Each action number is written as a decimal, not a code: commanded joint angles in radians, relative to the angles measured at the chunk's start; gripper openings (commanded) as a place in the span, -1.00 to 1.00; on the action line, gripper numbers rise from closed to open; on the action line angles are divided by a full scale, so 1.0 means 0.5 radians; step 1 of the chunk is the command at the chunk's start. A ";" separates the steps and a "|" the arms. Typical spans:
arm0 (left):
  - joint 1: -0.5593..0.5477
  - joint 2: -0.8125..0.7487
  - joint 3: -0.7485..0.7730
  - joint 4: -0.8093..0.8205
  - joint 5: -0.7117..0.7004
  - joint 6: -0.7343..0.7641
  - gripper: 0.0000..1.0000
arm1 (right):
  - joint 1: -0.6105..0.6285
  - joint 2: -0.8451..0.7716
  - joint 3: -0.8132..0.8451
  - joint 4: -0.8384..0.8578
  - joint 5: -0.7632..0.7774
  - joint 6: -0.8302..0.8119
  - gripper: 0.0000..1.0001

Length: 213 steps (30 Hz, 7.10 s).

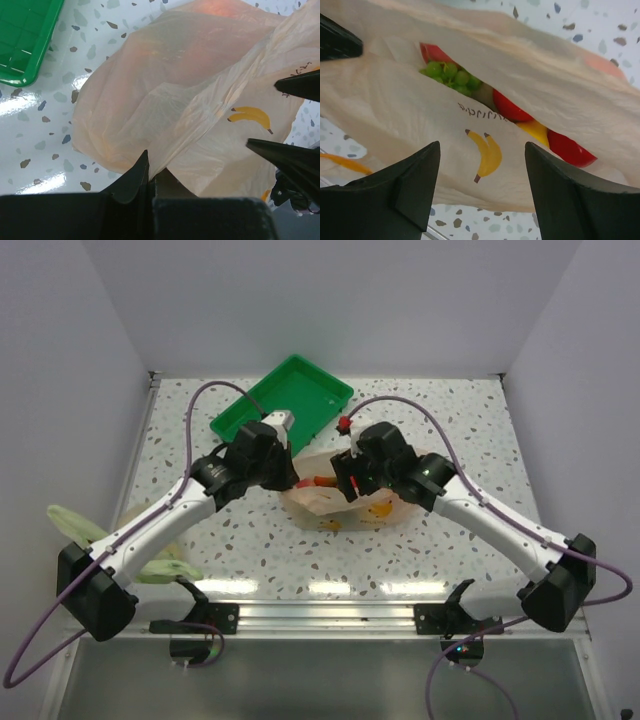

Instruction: Untie the knot of the plastic bag and take out the fruit

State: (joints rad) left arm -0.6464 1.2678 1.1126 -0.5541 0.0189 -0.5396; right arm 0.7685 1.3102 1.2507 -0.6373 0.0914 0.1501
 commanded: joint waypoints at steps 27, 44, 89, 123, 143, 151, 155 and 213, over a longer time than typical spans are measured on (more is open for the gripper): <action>-0.042 -0.069 -0.446 0.372 -0.065 -0.127 -0.81 | 0.460 -0.071 0.013 -0.231 -0.220 0.123 0.69; -0.094 -0.091 -0.433 0.271 -0.072 0.048 -0.75 | 0.335 0.395 0.190 -0.330 0.652 -0.592 0.98; -0.763 0.280 -0.311 0.430 -0.241 -0.056 0.39 | -0.174 0.193 -0.197 0.308 0.265 0.077 -1.00; -0.769 0.091 -0.449 0.369 -0.449 -0.136 0.73 | -0.525 -0.439 -0.571 0.014 0.198 0.503 0.82; -0.812 0.388 -0.102 0.473 -0.510 -0.188 0.67 | -0.362 -0.654 -1.240 -0.155 0.161 0.872 -0.25; -0.821 0.645 -0.032 0.458 -0.682 -0.179 0.64 | -0.353 -0.688 -1.280 -0.109 0.124 0.893 -0.25; -0.821 0.787 0.054 0.403 -0.743 -0.301 0.65 | -0.350 -0.694 -1.283 -0.088 0.121 0.884 -0.20; -0.729 1.180 0.282 0.047 -0.495 -1.535 0.69 | -0.353 -0.816 -1.317 0.084 -0.042 0.789 -0.10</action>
State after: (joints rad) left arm -1.0397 1.8492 1.2373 -0.5407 -0.2230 -1.2705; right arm 0.5888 0.9249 0.5991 -0.6312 0.0856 0.5594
